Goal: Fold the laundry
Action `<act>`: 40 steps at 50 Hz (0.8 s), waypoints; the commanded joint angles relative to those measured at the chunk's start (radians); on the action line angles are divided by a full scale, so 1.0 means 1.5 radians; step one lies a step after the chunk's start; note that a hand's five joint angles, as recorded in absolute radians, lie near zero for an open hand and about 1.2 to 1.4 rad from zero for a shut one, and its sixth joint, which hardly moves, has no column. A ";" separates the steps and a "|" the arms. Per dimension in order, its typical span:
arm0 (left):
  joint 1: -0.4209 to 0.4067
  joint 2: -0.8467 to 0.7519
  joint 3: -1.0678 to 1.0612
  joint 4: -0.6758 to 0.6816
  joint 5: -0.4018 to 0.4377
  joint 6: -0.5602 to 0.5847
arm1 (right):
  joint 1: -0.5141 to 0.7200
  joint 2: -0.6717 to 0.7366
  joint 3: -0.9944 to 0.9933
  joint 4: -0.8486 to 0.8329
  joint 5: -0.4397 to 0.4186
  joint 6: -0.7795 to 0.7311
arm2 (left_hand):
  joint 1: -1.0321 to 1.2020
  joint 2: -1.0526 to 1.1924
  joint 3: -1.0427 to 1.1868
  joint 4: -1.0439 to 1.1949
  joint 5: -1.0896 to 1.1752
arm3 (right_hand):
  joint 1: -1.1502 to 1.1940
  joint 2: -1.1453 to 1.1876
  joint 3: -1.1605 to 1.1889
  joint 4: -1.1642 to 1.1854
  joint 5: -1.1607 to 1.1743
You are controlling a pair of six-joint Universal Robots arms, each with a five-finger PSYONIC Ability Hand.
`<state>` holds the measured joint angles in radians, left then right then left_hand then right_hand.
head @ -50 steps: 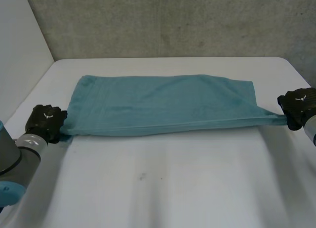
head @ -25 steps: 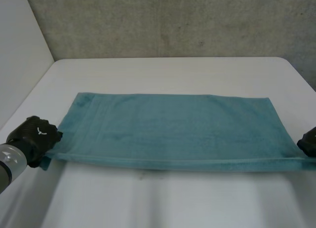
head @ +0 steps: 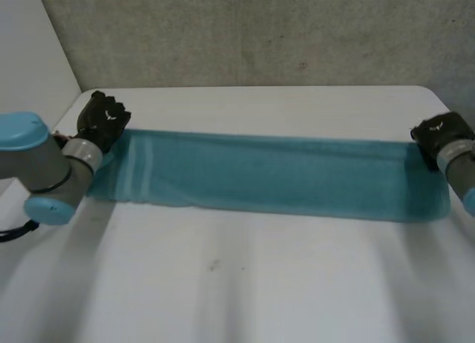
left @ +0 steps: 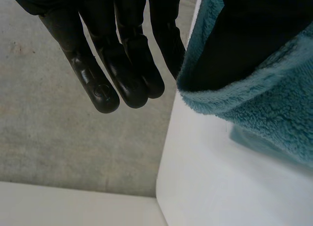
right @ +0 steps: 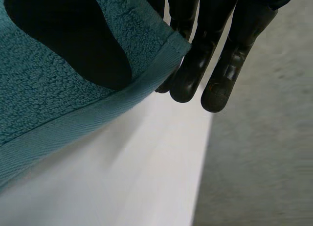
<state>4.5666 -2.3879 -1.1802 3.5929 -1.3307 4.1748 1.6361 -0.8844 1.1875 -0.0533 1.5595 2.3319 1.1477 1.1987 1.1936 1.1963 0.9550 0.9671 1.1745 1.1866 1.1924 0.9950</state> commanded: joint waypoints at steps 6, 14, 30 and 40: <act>-0.012 -0.138 0.160 0.018 0.011 -0.021 | 0.038 0.147 -0.141 -0.070 0.062 -0.009 | 0.166 0.132 0.135 0.133 0.178 | 0.286 0.148 0.140 0.136 0.151; -0.019 -0.135 0.119 0.086 0.014 -0.058 | 0.054 0.160 -0.165 -0.078 0.097 0.000 | -0.598 -0.632 -0.629 -0.631 -0.586 | -0.528 -0.667 -0.675 -0.679 -0.663; -0.063 0.125 -0.134 0.090 0.031 -0.069 | 0.041 -0.126 -0.016 -0.053 0.050 0.102 | -0.646 -0.680 -0.677 -0.679 -0.634 | -0.528 -0.667 -0.675 -0.679 -0.663; -0.055 0.296 -0.354 0.079 0.029 -0.226 | -0.011 -0.205 0.114 0.098 -0.093 0.126 | -0.621 -0.655 -0.651 -0.653 -0.609 | -0.528 -0.667 -0.675 -0.679 -0.663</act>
<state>4.4774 -2.0678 -1.5411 3.7253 -1.2845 4.0169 1.6914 -1.1614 1.2582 -0.0548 1.5383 2.4935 0.1970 0.2001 0.2089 0.2048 0.0462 0.2016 0.2200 0.2102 0.2302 0.0607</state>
